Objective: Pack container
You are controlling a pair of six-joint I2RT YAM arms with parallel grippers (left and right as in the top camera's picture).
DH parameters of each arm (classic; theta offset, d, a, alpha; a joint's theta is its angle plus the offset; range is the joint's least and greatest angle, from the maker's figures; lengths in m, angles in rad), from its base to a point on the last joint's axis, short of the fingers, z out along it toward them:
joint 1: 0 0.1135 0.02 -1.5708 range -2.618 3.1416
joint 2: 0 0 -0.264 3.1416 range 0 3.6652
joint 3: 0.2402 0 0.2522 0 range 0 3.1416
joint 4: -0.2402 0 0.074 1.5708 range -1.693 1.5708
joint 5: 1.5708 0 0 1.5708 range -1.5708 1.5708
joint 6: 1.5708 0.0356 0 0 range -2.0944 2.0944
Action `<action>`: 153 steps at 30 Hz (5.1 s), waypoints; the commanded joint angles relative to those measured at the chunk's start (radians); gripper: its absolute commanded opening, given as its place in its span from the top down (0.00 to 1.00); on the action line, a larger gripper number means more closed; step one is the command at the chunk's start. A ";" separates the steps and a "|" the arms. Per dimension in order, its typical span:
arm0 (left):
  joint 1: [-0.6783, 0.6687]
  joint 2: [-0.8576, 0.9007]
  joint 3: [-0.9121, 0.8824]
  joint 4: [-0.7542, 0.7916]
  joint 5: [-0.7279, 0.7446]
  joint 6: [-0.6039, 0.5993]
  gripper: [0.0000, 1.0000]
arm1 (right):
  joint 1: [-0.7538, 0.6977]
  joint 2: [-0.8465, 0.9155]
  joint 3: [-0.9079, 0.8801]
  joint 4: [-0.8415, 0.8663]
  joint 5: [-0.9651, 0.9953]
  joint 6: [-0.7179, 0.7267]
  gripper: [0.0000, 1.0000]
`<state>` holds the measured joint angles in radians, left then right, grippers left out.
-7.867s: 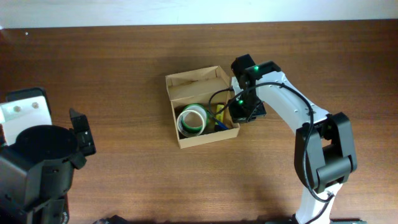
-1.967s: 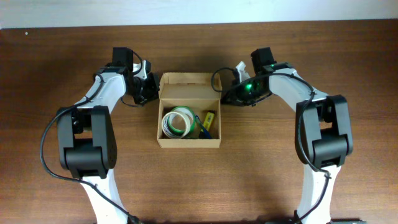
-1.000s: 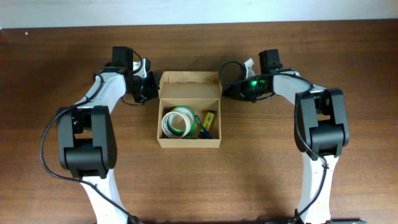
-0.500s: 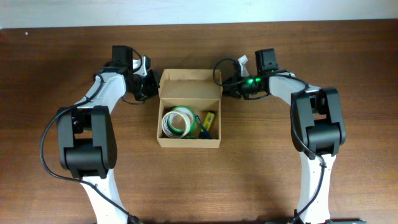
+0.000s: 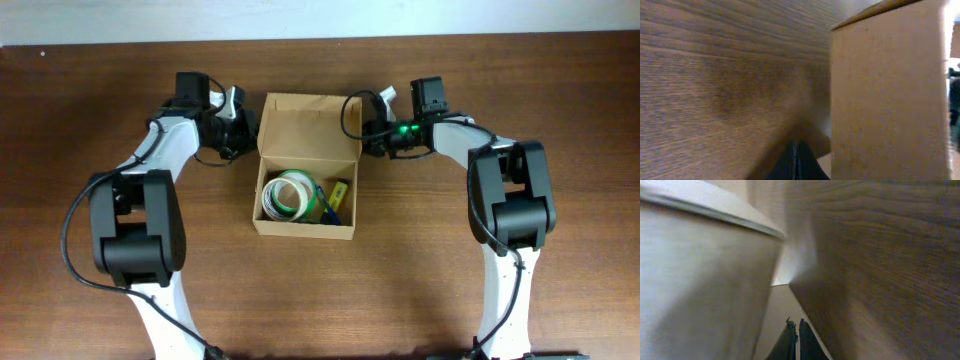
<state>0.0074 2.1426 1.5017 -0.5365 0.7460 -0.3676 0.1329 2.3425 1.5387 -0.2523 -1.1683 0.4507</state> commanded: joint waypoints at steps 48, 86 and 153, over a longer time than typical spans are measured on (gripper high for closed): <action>0.137 0.000 0.009 -0.041 0.790 0.002 0.98 | -0.037 -0.279 0.083 0.066 -0.384 0.213 0.96; 0.097 -0.336 0.010 -0.866 0.060 0.903 0.98 | 0.185 -0.560 0.083 0.013 -0.384 0.109 0.91; 0.097 -1.210 0.414 -1.056 -0.664 0.428 0.98 | 0.744 -0.441 0.008 -0.735 1.173 -0.366 0.96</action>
<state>0.1040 0.9333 1.9160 -1.5864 0.0959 0.0662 0.8742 1.8591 1.5608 -0.9901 -0.0227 0.0895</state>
